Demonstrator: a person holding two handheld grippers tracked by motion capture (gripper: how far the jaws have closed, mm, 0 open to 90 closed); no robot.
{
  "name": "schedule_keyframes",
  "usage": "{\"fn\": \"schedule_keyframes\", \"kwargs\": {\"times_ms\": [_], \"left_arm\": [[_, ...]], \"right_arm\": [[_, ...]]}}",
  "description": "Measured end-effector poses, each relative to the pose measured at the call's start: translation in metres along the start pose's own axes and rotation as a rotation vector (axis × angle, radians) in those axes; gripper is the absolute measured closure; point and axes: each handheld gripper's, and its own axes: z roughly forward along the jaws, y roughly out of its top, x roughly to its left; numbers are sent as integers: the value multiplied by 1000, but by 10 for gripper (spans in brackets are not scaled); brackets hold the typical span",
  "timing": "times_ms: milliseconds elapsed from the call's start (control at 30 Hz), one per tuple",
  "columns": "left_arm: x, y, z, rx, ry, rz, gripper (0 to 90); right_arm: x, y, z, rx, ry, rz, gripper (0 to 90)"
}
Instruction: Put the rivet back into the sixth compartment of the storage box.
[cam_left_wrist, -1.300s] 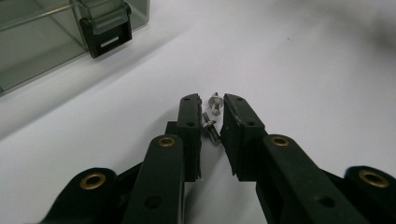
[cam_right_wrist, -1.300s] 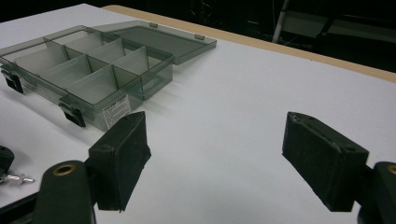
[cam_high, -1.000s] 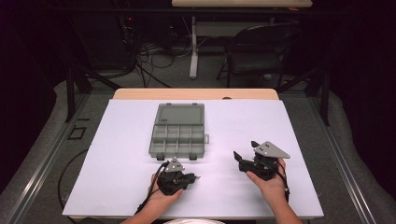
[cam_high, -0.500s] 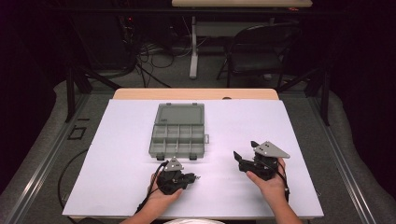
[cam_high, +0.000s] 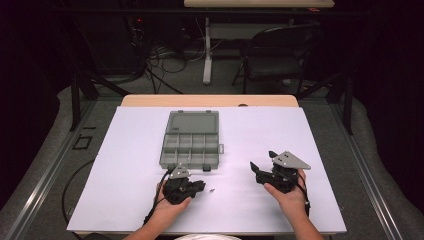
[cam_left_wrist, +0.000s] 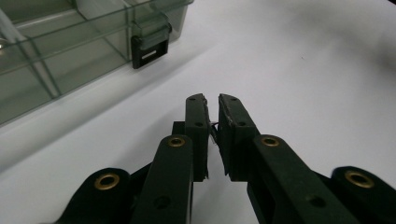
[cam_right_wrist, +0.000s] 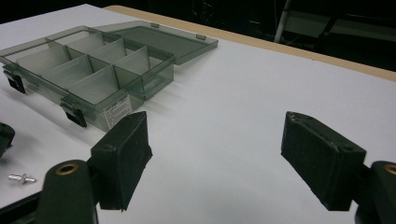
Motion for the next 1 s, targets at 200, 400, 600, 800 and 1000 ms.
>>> {"fn": "schedule_keyframes", "kwargs": {"times_ms": [200,400,600,800,1000], "left_arm": [[7,3,-7,-22,19,-22,827],[13,6,-14,-35,29,-35,827],[17,8,-18,-47,48,-40,827],[20,9,-22,-57,52,-47,827],[24,11,-27,-71,62,-56,827]], "right_arm": [[0,0,0,-1,-6,4,226],[-1,0,0,5,-5,2,225],[-2,0,0,1,-11,8,227],[-1,0,0,5,-11,7,226],[-2,0,0,8,-13,9,226]]}}
